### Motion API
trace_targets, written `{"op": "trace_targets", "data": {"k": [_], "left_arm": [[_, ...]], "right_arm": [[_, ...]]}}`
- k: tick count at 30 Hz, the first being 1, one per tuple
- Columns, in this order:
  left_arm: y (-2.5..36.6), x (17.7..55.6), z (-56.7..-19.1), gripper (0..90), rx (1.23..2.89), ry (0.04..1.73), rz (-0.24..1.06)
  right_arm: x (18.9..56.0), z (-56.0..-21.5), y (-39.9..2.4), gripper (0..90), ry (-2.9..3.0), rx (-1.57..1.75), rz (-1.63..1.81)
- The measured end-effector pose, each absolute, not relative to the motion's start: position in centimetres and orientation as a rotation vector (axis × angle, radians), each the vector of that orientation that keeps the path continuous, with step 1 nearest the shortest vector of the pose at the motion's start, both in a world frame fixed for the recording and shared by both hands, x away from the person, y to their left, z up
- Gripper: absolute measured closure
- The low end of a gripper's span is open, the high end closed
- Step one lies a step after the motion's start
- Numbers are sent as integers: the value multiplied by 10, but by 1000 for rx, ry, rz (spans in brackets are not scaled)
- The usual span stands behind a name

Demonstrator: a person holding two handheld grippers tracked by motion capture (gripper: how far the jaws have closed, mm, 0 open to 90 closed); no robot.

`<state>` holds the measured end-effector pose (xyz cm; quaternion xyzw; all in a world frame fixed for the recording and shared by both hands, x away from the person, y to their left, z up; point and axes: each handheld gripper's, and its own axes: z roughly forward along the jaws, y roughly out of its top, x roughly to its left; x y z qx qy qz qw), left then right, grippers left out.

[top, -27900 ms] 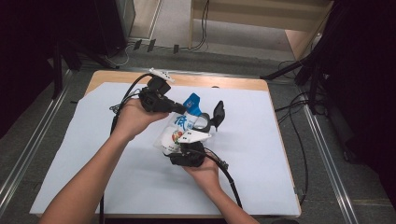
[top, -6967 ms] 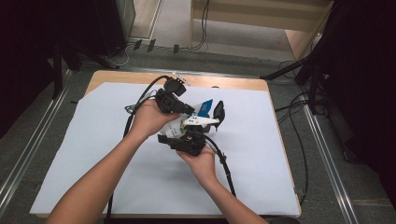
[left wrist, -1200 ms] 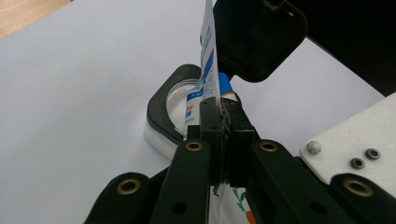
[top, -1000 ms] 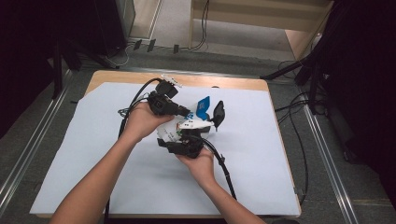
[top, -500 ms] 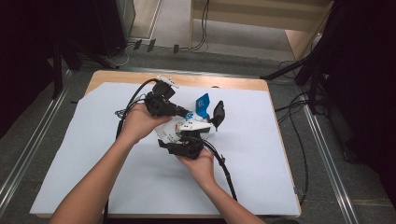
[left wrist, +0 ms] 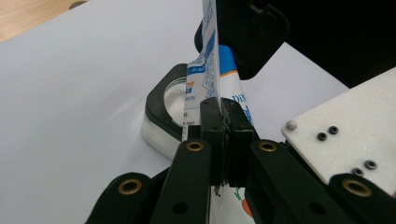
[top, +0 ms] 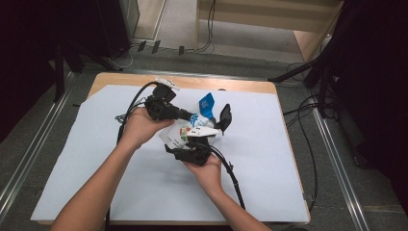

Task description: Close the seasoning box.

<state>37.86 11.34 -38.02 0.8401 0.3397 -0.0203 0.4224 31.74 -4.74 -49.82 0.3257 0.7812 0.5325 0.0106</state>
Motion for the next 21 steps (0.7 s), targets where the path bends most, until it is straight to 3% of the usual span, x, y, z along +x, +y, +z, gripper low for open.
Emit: {"op": "trace_targets", "data": {"k": [21], "left_arm": [[121,377,-377,900,2078,821,-80]], "right_arm": [[314,-502,-57,549,2381,1035,1655]]}}
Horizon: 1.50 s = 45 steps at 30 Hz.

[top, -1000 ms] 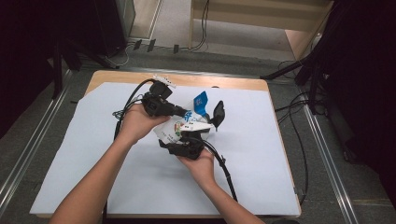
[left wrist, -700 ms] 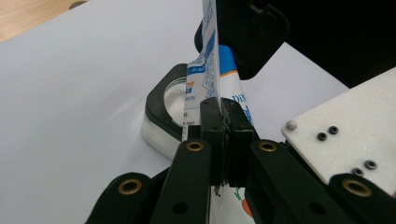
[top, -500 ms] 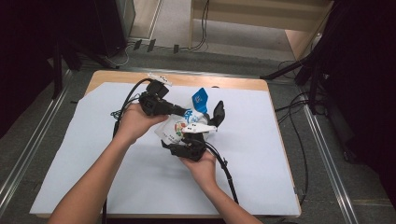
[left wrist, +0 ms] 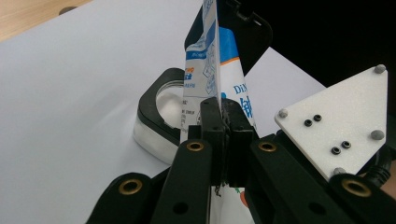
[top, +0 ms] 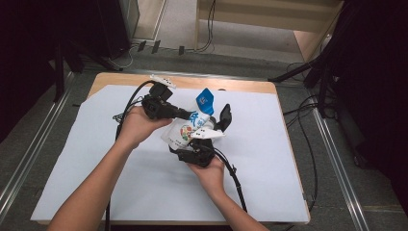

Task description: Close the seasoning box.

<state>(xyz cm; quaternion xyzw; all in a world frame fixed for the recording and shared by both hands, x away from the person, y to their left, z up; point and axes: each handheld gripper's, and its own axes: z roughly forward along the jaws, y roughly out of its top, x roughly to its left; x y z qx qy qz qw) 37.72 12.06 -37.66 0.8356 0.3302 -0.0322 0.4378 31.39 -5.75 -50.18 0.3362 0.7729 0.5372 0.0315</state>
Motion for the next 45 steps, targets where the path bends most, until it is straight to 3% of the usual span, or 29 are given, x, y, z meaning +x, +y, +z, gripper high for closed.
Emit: {"op": "trace_targets", "data": {"k": [45], "left_arm": [[144,351,-364,900,2105,679,-71]], "right_arm": [[312,-504,-66,565,2340,1020,1603]]}}
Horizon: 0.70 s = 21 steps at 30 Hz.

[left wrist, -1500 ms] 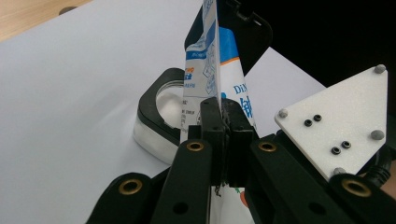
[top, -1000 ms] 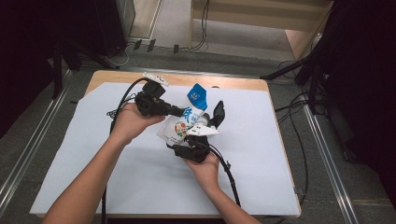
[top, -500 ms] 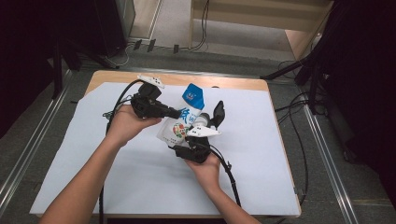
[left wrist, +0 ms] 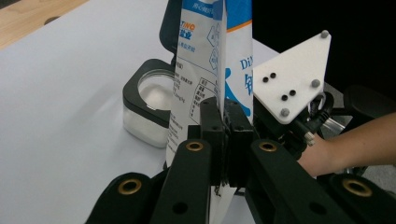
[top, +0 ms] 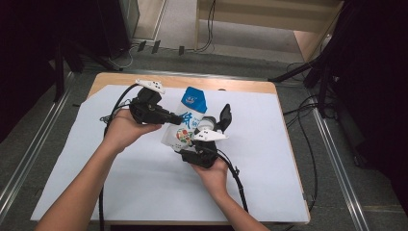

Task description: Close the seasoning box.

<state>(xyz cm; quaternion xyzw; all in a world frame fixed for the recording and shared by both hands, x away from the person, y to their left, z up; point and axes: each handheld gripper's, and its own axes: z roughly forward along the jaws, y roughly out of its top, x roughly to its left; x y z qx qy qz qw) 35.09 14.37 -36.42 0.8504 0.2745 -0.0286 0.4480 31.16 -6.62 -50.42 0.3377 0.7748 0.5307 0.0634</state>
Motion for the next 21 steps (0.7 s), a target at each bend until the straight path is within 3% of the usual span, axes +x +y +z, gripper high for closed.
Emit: {"op": "trace_targets", "data": {"k": [21], "left_arm": [[162,332,-369,893,2120,637,-34]], "right_arm": [[315,-505,-72,579,2334,1044,1585]]}}
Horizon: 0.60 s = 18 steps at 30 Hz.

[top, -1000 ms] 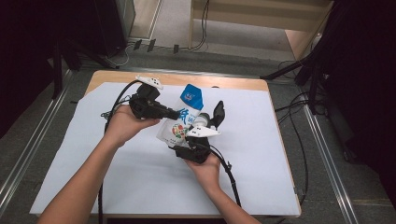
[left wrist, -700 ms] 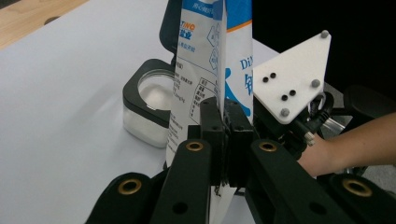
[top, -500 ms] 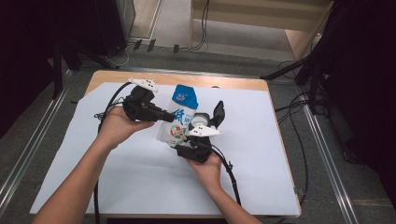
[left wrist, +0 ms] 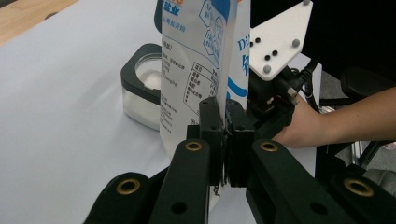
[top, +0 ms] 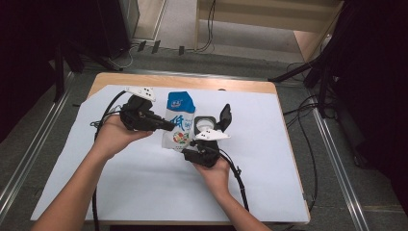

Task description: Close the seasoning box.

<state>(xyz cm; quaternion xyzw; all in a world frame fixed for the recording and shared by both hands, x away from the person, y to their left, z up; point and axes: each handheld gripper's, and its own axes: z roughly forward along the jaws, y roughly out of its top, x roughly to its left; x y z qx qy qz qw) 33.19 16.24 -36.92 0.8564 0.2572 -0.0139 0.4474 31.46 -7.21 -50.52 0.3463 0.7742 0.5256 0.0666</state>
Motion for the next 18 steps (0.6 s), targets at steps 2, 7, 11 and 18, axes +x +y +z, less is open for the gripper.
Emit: {"op": "trace_targets", "data": {"k": [2,7,11,18], "left_arm": [[164,330,-370,895,2119,634,-29],[168,324,-371,900,2097,620,-20],[170,321,-374,900,2077,611,-9],[175,318,-375,900,2035,610,3]], "right_arm": [[315,-505,-73,578,2329,1046,1589],[316,-505,-74,578,2329,1050,1596],[315,-506,-72,576,2347,1036,1587],[316,-506,-73,568,2360,1048,1579]]}}
